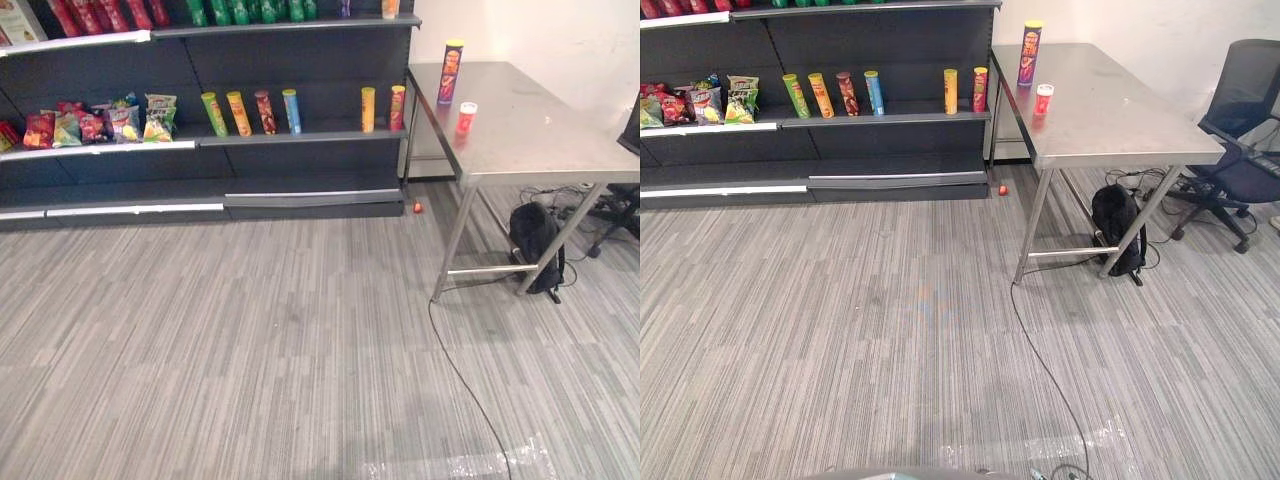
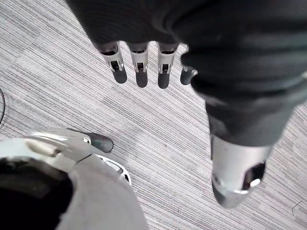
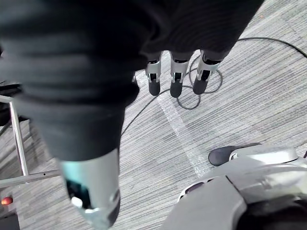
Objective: Put the gum and the chips on the shelf.
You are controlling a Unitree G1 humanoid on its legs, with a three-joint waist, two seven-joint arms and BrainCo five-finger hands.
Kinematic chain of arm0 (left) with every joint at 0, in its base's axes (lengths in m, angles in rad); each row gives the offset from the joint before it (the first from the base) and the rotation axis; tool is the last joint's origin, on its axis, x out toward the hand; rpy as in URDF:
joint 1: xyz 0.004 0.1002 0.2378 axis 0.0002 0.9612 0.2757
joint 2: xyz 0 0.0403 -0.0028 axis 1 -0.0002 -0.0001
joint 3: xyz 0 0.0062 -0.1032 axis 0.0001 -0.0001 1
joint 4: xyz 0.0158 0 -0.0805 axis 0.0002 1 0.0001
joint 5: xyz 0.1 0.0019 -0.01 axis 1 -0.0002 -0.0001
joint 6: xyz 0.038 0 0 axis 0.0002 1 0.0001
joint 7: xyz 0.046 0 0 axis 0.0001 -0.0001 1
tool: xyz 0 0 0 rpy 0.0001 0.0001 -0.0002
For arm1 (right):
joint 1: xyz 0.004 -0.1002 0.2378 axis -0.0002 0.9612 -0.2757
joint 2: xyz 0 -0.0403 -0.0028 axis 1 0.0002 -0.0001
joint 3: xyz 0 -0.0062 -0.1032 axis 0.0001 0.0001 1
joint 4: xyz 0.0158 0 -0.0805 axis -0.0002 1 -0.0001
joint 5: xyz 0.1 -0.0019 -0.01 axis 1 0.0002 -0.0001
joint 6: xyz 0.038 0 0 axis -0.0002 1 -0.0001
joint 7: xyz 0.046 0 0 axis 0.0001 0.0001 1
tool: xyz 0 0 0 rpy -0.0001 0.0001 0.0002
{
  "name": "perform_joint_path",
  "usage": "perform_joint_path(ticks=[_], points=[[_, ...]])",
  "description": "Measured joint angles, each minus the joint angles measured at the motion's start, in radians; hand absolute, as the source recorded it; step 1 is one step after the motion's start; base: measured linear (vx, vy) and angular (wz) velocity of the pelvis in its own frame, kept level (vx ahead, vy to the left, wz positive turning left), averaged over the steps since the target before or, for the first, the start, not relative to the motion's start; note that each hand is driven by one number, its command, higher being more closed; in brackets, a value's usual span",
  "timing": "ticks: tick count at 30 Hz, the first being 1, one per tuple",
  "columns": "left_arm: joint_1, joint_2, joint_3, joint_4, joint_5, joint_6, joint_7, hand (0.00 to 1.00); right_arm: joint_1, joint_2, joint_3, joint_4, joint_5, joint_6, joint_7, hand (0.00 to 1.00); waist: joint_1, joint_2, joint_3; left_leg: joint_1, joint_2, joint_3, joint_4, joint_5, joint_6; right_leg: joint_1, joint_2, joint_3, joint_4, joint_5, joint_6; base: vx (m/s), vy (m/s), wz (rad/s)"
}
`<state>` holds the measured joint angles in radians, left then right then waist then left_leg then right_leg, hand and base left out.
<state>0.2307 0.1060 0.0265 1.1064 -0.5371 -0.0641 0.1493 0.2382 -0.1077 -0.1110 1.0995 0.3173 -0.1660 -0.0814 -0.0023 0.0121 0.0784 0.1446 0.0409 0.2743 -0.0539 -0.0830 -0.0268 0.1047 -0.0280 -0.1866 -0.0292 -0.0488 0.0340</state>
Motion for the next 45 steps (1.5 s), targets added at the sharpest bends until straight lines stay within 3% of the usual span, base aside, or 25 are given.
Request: perform_joint_path(ticks=[11, 18, 24, 30, 34, 39, 43, 45], points=[[-0.011, 0.000, 0.011, -0.001, 0.001, -0.003, -0.006, 0.00, -0.020, 0.010, -0.024, 0.000, 0.038, -0.011, 0.051, 0.00, -0.001, 0.001, 0.033, 0.050, -0.004, 0.029, -0.033, -0.011, -0.028, 0.043, 0.002, -0.003, -0.029, -0.009, 0.027, 0.05, -0.011, -0.03], [-0.012, 0.000, 0.011, -0.003, 0.001, -0.001, -0.006, 0.00, -0.022, 0.007, -0.028, -0.006, 0.062, -0.028, 0.159, 0.00, -0.003, -0.001, 0.042, 0.054, 0.002, 0.043, -0.035, -0.012, -0.029, 0.044, 0.006, -0.003, -0.020, -0.018, 0.041, -0.03, -0.045, -0.02], [-0.012, 0.000, 0.011, -0.002, 0.009, -0.002, -0.004, 0.00, -0.019, 0.008, -0.027, -0.013, 0.164, 0.023, 0.215, 0.00, -0.006, -0.004, 0.044, 0.059, 0.004, 0.045, -0.037, -0.013, -0.030, 0.045, 0.008, -0.005, -0.020, -0.018, 0.041, -0.02, -0.044, 0.00], [-0.012, 0.000, 0.011, -0.002, 0.012, -0.006, -0.003, 0.00, -0.018, 0.011, -0.024, -0.013, 0.149, -0.008, 0.183, 0.00, -0.006, -0.010, 0.049, 0.070, 0.004, 0.047, -0.037, -0.017, -0.037, 0.055, 0.007, -0.007, -0.022, -0.018, 0.040, -0.03, -0.036, -0.01], [-0.012, 0.000, 0.011, -0.002, 0.012, -0.003, 0.001, 0.00, -0.018, 0.021, -0.019, -0.023, 0.086, -0.053, 0.060, 0.00, -0.006, -0.011, 0.050, 0.073, 0.004, 0.047, -0.037, -0.018, -0.039, 0.057, 0.007, -0.009, -0.024, -0.017, 0.040, -0.02, -0.048, 0.01], [-0.012, 0.003, 0.012, -0.004, 0.012, 0.000, 0.003, 0.00, -0.018, 0.025, -0.021, -0.028, 0.085, -0.053, 0.061, 0.00, -0.006, -0.016, 0.053, 0.069, 0.006, 0.044, -0.021, -0.028, -0.054, 0.066, 0.005, -0.028, -0.026, -0.018, 0.039, -0.02, -0.037, 0.03], [-0.012, 0.010, 0.037, -0.036, 0.012, 0.001, 0.010, 0.00, -0.028, 0.034, -0.020, -0.040, 0.088, -0.038, 0.102, 0.00, -0.005, -0.039, 0.088, -0.014, 0.022, 0.050, 0.163, -0.082, -0.071, 0.052, -0.014, -0.045, 0.017, -0.042, 0.007, -0.04, -0.046, 0.14], [-0.012, 0.012, 0.060, -0.067, 0.011, 0.002, 0.031, 0.00, -0.032, 0.037, -0.015, -0.057, 0.088, -0.026, 0.114, 0.00, 0.004, -0.051, 0.118, -0.124, 0.059, 0.077, 0.400, -0.103, -0.070, 0.045, -0.026, -0.053, 0.037, -0.068, -0.002, -0.07, -0.061, 0.17]])
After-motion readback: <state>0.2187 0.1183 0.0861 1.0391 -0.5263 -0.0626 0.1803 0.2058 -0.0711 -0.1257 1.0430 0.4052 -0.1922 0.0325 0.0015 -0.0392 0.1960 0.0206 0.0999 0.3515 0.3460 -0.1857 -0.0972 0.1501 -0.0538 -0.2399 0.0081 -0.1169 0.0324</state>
